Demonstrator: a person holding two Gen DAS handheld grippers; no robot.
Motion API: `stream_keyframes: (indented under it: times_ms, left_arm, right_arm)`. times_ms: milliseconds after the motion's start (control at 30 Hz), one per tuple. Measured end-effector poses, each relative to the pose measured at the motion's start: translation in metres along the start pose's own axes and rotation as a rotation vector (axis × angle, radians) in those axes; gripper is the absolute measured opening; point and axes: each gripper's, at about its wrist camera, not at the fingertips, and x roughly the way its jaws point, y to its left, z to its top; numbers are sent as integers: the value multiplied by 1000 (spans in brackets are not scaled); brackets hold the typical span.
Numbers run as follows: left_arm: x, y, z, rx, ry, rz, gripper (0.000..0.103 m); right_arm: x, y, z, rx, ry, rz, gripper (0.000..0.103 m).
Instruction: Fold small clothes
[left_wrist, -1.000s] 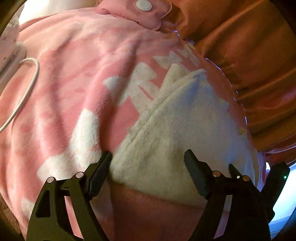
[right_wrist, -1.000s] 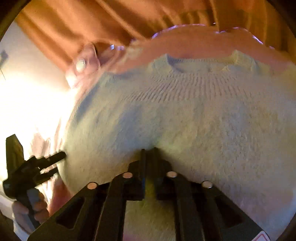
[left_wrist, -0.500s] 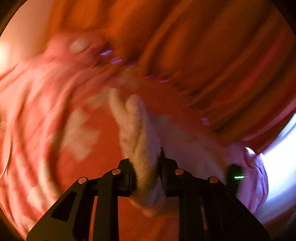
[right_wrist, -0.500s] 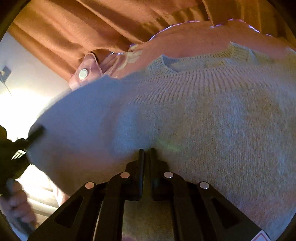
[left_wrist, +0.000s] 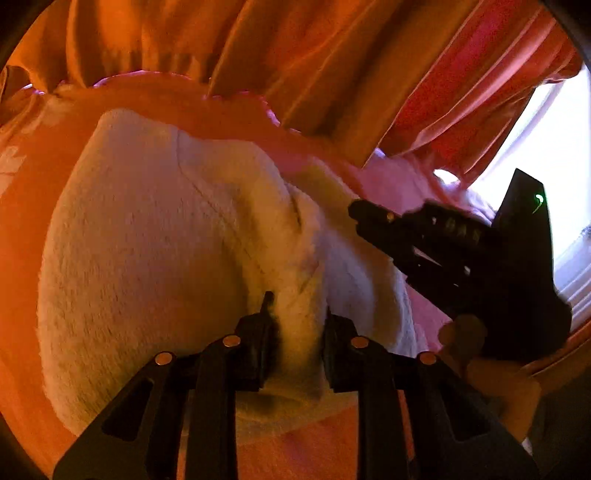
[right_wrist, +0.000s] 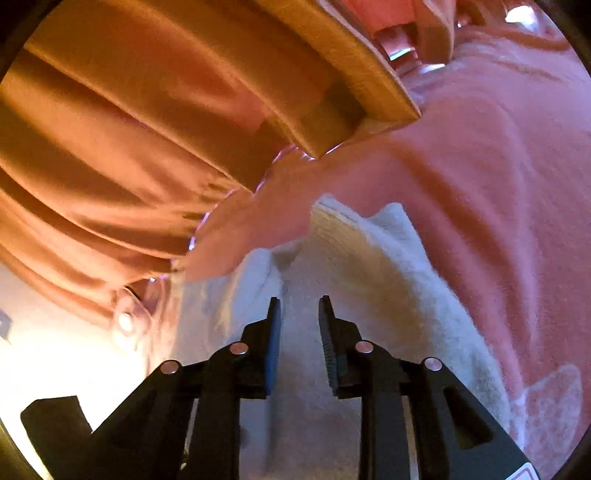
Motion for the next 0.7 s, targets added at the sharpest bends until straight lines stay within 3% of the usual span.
stream_keyframes:
  times_ms: [100,167,300,400,533,600,667,700]
  left_arm:
    - [-47,-3,-3,51,-98,18,44]
    - [-72,2,-5,41,-146,11,67]
    - [-93,26,-22,26,-120,88,72]
    - [-76,42,-44,64,-30,198,72]
    - [-54,53,-55,104,18,300,72]
    - [-46,64,-59,58,23,315,70]
    - [-43,79,-65,5,33,297,61]
    - [-42,82,-65,-17,41,276,59]
  right_arm:
    - [3,12,-2,-48,22,20,55]
    - [8,22,-6,-64,47,60,61]
    - [11,30,-13,-50,93,111,69]
    - [16,36,-19,-64,112,86,73]
    - [36,49,-31,-136,178,49,73]
    - [45,56,-37,-193,178,24,67]
    - [37,66,-36,-227,118,35,17]
    - [28,68,-34,-218,85,90,16]
